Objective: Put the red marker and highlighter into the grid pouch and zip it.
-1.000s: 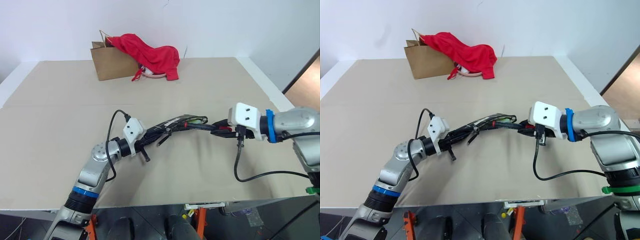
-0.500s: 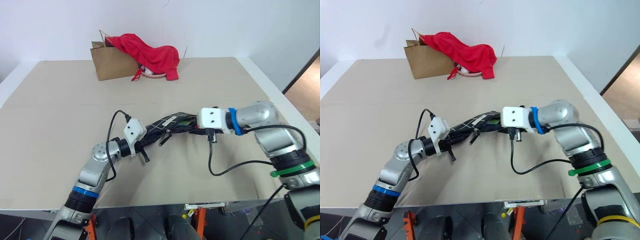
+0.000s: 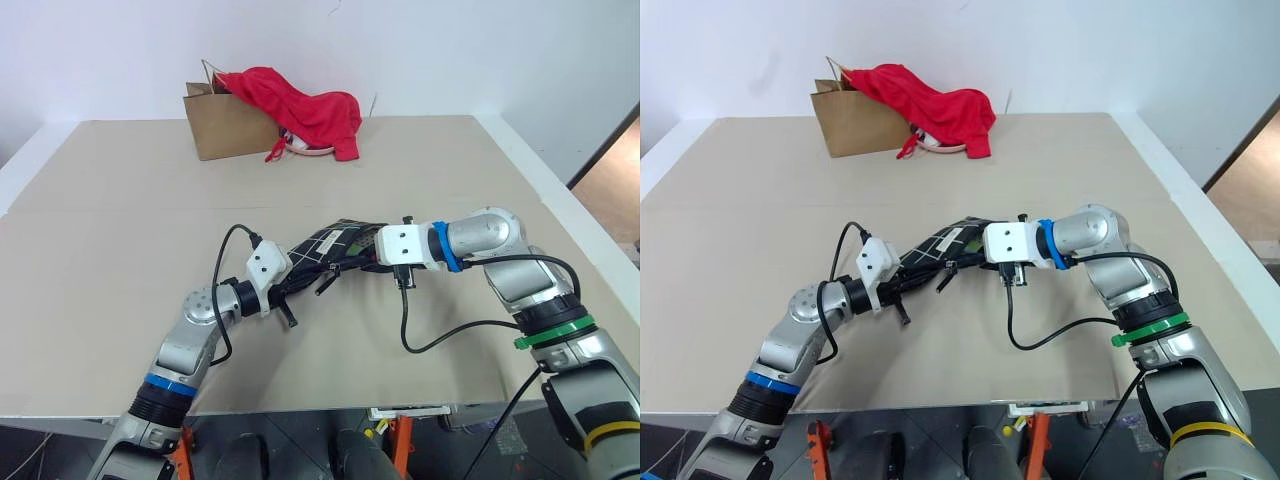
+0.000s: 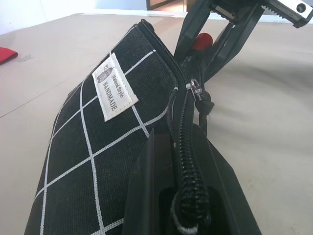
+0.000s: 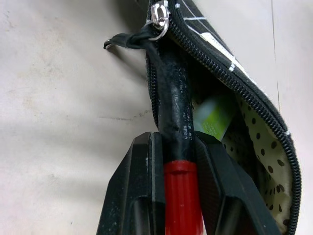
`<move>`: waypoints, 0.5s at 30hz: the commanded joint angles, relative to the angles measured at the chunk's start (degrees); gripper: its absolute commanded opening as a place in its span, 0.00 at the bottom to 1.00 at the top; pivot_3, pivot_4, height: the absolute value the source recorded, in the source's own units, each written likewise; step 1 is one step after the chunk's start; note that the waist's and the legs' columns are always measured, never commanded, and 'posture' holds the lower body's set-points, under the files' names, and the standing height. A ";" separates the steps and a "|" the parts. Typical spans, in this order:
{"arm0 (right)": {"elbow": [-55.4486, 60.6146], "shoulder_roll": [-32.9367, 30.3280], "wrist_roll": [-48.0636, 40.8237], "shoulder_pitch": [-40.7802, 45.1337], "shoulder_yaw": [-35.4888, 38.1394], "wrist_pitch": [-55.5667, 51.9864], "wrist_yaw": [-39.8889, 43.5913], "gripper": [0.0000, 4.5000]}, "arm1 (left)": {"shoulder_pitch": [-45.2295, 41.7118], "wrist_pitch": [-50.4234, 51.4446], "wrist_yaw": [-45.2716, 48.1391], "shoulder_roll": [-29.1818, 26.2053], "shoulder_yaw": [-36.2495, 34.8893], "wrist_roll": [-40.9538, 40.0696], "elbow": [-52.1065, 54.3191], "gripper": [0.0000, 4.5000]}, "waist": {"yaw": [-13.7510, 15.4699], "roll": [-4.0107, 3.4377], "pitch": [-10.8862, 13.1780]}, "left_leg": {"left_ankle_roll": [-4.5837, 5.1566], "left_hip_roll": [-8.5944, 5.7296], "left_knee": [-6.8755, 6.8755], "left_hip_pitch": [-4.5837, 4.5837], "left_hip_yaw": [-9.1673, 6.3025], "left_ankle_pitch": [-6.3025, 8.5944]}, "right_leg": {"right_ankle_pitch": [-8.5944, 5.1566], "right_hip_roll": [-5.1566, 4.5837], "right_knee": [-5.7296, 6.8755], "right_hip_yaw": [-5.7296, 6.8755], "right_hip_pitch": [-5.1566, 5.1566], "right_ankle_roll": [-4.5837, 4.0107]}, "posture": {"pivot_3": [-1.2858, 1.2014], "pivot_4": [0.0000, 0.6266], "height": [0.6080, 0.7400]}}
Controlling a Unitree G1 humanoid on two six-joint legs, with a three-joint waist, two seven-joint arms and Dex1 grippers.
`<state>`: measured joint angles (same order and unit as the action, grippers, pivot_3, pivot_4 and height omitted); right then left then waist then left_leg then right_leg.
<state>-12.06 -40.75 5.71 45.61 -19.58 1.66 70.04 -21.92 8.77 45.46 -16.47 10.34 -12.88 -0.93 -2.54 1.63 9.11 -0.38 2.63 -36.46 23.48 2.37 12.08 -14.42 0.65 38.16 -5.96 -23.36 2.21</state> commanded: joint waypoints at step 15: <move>19.61 5.37 -11.65 -5.86 2.39 -13.61 3.95 0.13 | -1.11 -2.21 0.44 1.60 -0.45 -1.08 1.71 0.00 | 0.00 0.00 0.00 | -0.01 0.01 -0.02 0.00 -0.09 -0.01 | 0.02 0.03 0.02 0.07 0.02 -0.03 | 0.52 0.24 1.00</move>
<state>-0.54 -38.69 0.75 39.35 -15.23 -13.07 70.77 -21.92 7.16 46.65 -16.21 9.25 -13.70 -0.43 -2.55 1.63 9.11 -0.39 2.64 -36.48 23.48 2.27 12.07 -14.40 0.69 38.19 -5.88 -23.35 2.18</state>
